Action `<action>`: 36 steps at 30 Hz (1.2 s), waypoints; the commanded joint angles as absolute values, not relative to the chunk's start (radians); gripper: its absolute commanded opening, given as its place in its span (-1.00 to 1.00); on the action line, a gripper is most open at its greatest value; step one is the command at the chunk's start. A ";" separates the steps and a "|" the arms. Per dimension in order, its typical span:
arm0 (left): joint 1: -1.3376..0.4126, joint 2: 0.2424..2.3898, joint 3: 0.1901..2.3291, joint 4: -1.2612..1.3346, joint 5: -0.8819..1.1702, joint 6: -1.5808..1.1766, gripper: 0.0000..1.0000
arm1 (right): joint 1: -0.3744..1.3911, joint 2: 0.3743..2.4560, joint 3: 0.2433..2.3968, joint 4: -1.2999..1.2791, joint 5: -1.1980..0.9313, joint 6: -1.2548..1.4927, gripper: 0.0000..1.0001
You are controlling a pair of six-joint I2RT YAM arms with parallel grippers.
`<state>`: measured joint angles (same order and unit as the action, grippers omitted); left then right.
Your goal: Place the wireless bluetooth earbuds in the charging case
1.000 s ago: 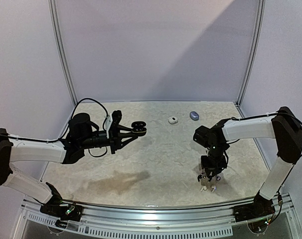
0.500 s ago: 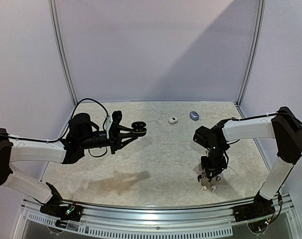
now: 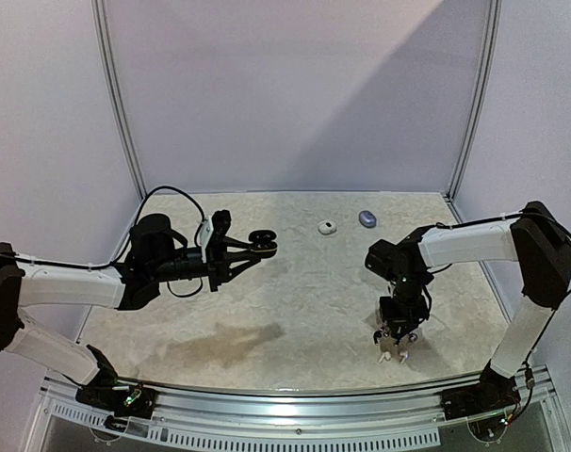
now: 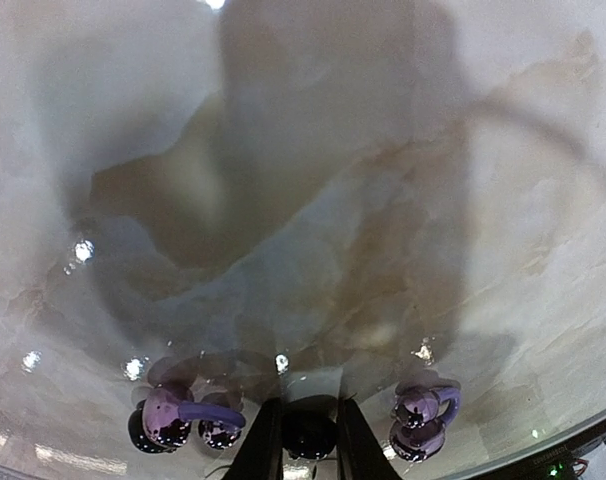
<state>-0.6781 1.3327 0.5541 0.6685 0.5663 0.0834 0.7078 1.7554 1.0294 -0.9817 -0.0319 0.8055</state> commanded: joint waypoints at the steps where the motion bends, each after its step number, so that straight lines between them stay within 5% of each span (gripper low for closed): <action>1: -0.695 1.313 0.537 0.667 0.556 0.099 -1.00 | 0.711 1.772 1.042 -0.974 -0.014 0.799 -0.74; 14: -0.710 1.324 0.539 0.758 0.413 0.136 -1.00 | 0.760 1.606 1.423 -1.054 0.256 0.580 -1.00; 19: -0.717 1.337 0.538 0.829 0.388 0.199 -1.00 | 0.907 1.555 1.525 -0.663 0.266 0.284 -1.00; 27: -0.718 1.345 0.551 0.864 0.379 0.208 -1.00 | 1.010 1.525 1.285 0.210 -0.004 0.015 -1.00; 36: -0.716 1.344 0.560 0.869 0.379 0.099 -1.00 | 1.016 1.604 1.274 0.311 -0.115 -0.124 -1.00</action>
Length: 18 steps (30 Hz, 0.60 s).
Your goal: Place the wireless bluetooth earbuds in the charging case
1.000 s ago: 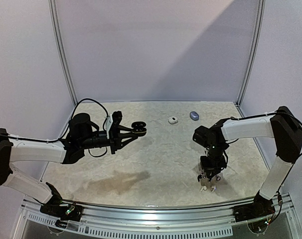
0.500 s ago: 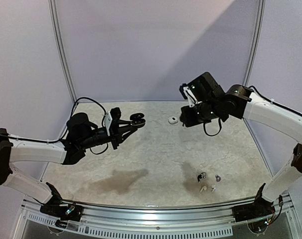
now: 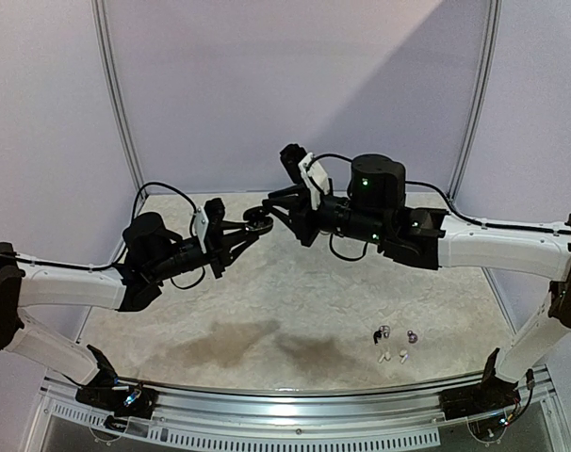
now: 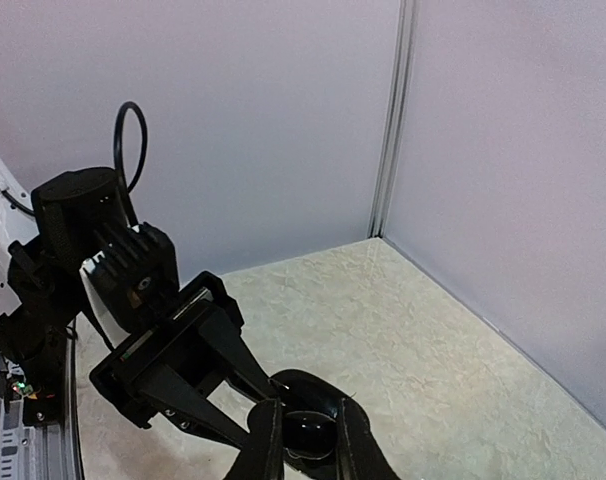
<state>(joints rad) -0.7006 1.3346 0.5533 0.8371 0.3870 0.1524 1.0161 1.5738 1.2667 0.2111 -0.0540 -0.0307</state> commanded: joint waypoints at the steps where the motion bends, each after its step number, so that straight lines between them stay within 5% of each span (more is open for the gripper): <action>1: -0.716 1.344 0.561 0.870 0.379 0.091 -1.00 | 1.016 1.609 1.273 0.311 -0.112 -0.133 -1.00; 18: -0.712 1.348 0.562 0.892 0.413 0.044 -1.00 | 1.016 1.623 1.232 0.286 -0.005 -0.233 -1.00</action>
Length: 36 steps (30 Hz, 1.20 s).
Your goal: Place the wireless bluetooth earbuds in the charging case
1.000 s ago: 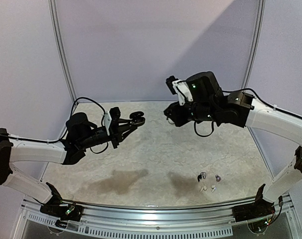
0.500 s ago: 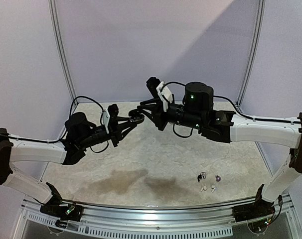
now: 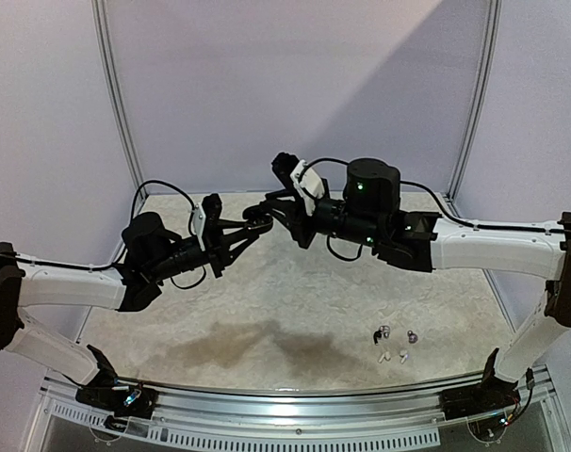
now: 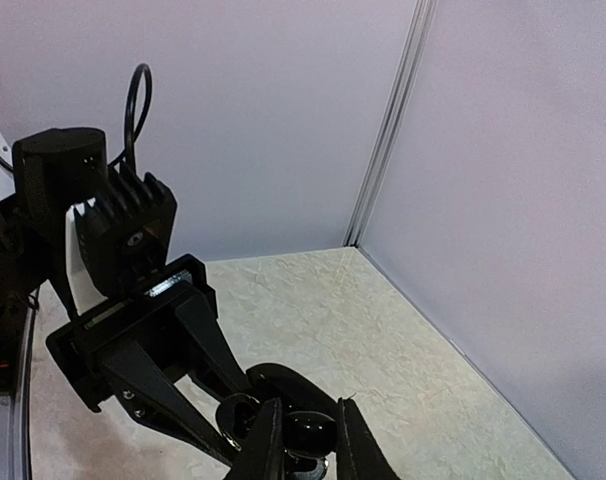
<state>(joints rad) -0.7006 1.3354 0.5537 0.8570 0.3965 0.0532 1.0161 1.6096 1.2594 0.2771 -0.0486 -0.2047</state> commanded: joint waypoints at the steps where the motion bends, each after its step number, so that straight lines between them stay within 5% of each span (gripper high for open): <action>1: -0.712 1.348 0.561 0.893 0.415 0.044 -1.00 | 1.016 1.626 1.233 0.283 -0.006 -0.237 -1.00; 27: -0.710 1.351 0.561 0.935 0.416 -0.084 -1.00 | 1.017 1.666 1.213 0.313 0.068 -0.314 -1.00; 36: -0.710 1.351 0.560 0.935 0.411 -0.066 -1.00 | 1.023 1.669 1.231 0.252 0.071 -0.358 -0.73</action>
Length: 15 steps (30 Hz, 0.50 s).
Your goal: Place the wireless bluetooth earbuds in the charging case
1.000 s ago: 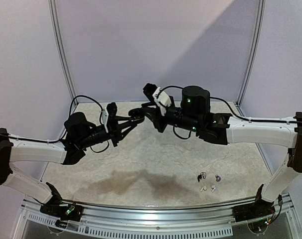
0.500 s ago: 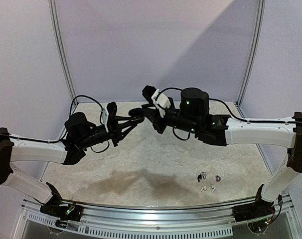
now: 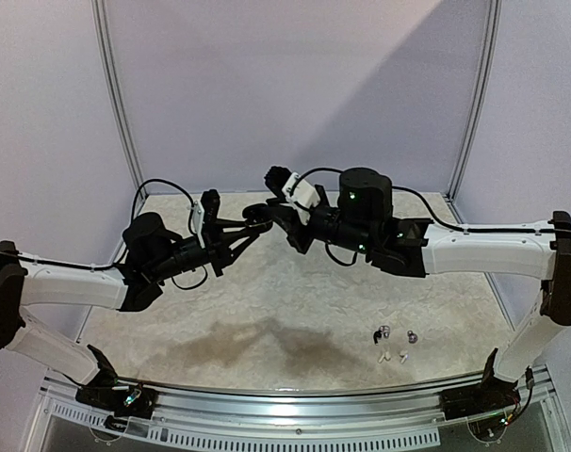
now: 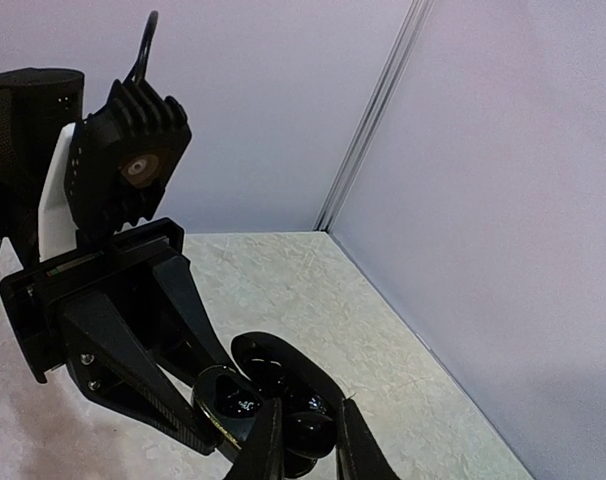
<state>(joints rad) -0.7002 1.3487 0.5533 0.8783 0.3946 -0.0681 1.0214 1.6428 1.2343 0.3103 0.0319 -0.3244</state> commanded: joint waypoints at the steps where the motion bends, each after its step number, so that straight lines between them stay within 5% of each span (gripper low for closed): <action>1: -0.711 1.350 0.559 0.935 0.411 -0.062 -1.00 | 1.025 1.672 1.232 0.250 0.071 -0.361 -0.72; 15: -0.712 1.341 0.548 0.939 0.409 -0.049 -1.00 | 1.032 1.687 1.255 0.218 0.080 -0.367 -0.67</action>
<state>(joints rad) -0.7002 1.3487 0.5522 0.8692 0.3878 -0.0666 1.0294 1.6527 1.2381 0.3035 0.0498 -0.3599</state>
